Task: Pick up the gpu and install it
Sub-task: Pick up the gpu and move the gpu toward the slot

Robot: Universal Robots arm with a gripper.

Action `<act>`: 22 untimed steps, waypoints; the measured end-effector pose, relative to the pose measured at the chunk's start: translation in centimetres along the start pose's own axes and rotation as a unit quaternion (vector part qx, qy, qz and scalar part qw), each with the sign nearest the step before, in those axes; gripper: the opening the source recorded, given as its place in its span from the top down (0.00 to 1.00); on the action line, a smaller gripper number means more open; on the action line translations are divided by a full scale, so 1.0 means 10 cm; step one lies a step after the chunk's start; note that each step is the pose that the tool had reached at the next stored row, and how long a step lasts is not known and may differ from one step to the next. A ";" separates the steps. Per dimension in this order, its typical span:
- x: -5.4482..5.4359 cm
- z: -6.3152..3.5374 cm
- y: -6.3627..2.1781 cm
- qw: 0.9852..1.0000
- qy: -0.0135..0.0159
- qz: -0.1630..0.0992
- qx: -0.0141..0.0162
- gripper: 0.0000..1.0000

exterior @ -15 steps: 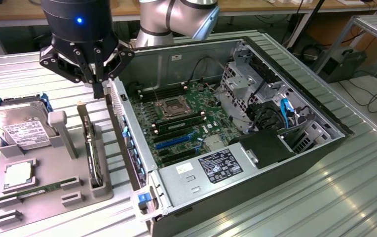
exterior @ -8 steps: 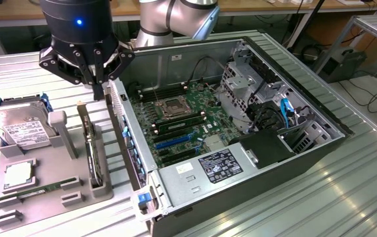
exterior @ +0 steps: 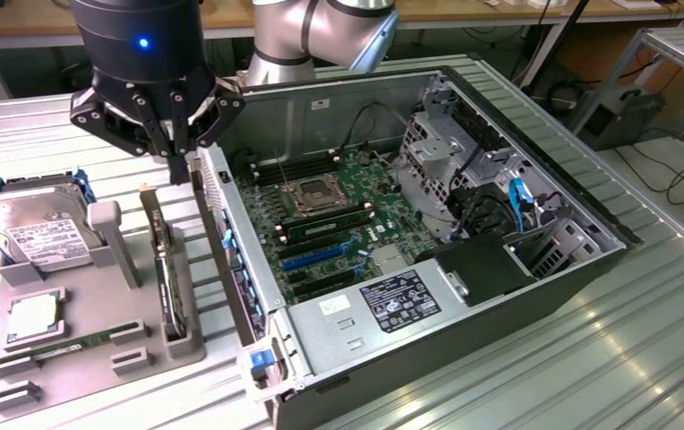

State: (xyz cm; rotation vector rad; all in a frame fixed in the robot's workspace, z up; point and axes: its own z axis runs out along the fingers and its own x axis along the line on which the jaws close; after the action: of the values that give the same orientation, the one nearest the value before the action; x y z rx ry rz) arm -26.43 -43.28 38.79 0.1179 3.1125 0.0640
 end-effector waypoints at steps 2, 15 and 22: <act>0.00 0.000 -0.009 1.000 0.000 0.000 0.000 0.89; 0.01 -0.001 -0.057 1.000 0.000 0.000 0.000 0.89; 0.01 -0.001 -0.089 1.000 0.000 0.000 0.000 0.89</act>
State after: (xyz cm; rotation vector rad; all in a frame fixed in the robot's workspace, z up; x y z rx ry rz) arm -26.59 -44.16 38.76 0.1178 3.1125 0.0640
